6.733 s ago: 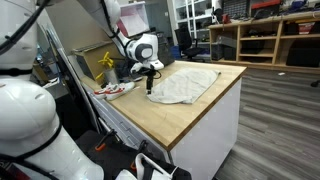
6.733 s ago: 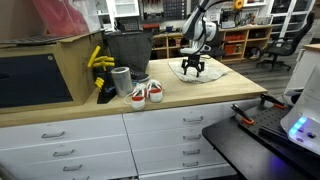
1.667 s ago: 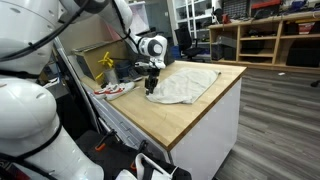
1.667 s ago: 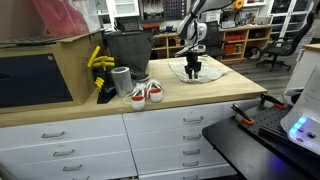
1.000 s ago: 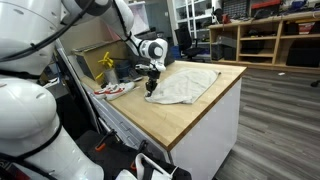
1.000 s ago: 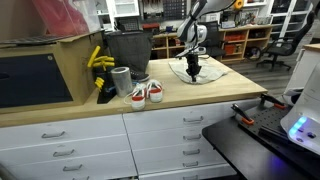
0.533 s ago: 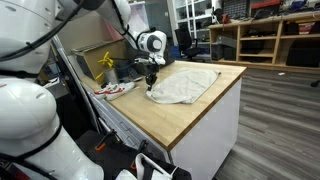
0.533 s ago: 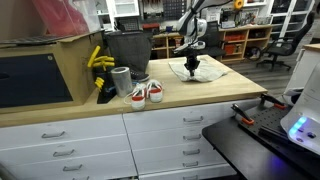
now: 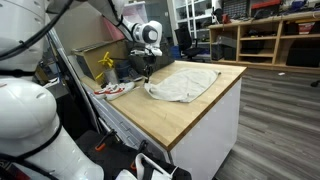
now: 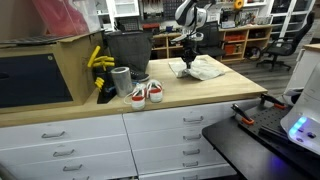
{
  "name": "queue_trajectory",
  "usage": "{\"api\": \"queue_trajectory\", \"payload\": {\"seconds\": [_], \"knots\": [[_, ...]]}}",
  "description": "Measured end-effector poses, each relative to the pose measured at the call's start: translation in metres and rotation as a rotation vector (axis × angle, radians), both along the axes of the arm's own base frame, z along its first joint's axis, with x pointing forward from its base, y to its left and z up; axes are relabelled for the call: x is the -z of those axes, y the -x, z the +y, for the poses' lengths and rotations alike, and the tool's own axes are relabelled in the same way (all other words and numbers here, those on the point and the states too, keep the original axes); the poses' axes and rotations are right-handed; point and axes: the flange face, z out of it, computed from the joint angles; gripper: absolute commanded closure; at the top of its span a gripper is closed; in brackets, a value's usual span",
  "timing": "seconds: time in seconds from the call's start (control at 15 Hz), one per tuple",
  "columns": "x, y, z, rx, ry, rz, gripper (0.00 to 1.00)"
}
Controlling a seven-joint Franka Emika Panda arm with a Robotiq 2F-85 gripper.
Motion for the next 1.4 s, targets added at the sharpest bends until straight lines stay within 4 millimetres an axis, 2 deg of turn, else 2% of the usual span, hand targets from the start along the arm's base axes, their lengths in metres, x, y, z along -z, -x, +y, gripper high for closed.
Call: {"api": "queue_trajectory", "payload": {"seconds": [0.07, 0.2, 0.87, 1.13, 1.4], "knots": [[0.001, 0.001, 0.001, -0.011, -0.004, 0.001, 0.98], [0.004, 0.004, 0.003, -0.038, -0.014, 0.005, 0.72], [0.014, 0.015, -0.001, -0.106, -0.037, 0.053, 0.01], [0.029, 0.018, -0.016, -0.096, -0.006, 0.081, 0.0], [0.057, 0.025, -0.03, -0.065, 0.024, 0.131, 0.0]]}}
